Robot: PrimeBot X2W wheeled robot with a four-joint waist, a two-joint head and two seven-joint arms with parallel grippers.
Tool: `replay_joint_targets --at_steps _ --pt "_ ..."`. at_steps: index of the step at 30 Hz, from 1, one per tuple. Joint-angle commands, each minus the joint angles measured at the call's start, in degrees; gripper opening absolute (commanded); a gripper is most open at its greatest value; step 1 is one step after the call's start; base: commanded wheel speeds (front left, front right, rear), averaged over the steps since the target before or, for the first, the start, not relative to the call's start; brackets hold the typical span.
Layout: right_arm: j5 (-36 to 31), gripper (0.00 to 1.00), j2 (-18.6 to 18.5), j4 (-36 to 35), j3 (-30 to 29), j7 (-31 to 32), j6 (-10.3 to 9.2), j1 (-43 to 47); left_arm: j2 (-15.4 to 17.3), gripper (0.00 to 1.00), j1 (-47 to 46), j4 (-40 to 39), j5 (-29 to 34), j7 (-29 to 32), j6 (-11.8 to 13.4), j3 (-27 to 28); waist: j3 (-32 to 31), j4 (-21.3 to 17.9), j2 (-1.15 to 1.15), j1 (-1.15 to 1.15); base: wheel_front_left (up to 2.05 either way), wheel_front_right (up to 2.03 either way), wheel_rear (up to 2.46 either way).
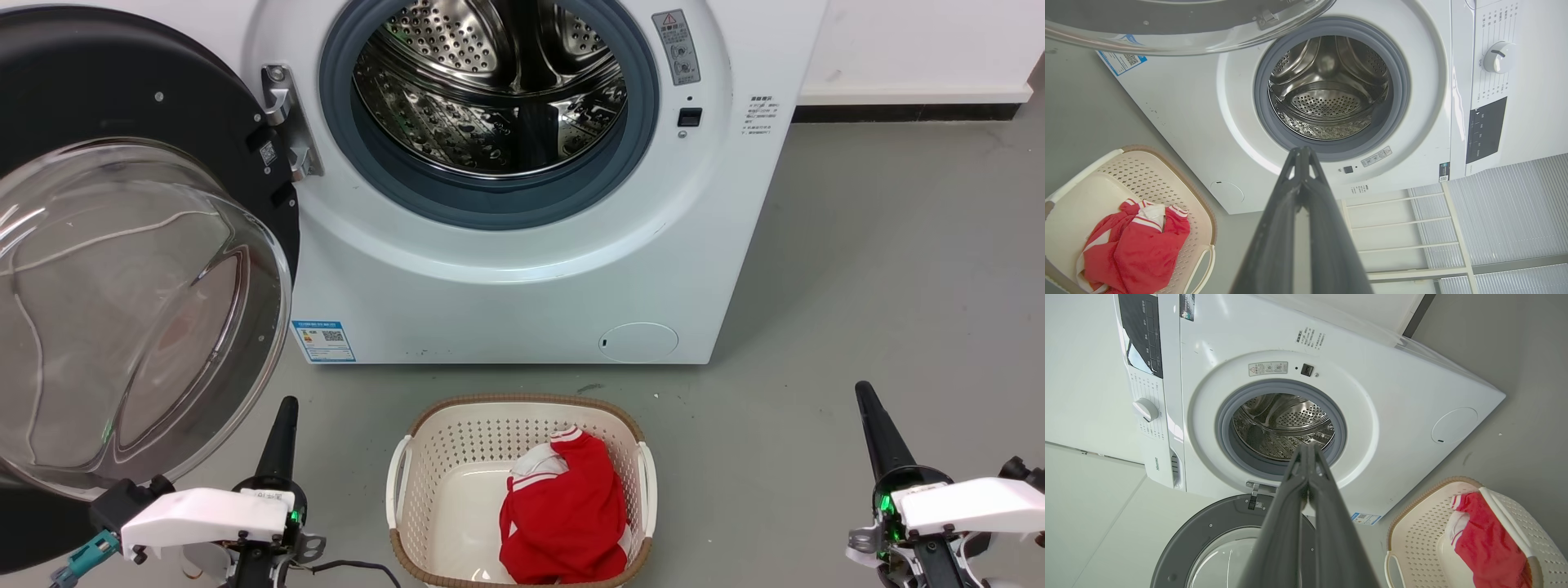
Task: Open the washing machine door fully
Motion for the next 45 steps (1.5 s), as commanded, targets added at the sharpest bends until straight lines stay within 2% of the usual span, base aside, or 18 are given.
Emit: replay_joint_targets --at_steps 1,28,45 --pt "1.4 0.0 -0.2 0.0 -0.2 0.3 -0.01 -1.1 0.0 0.0 -1.1 -0.2 -1.2 0.3 -0.2 0.3 0.0 0.0 0.0 0.0 0.0 0.0 0.0" --pt "14.1 0.0 0.1 1.6 -1.5 3.1 -0.01 -2.6 -0.5 0.0 -1.5 0.8 -14.0 3.6 -1.7 1.6 0.1 0.1 0.0 -0.01 0.0 0.0 0.0" --pt "19.7 0.0 0.3 2.4 -2.2 4.4 -0.02 -3.1 -0.7 0.0 -1.5 1.2 -19.6 5.0 -2.2 2.2 0.1 0.1 0.0 -0.01 0.0 0.0 0.0"
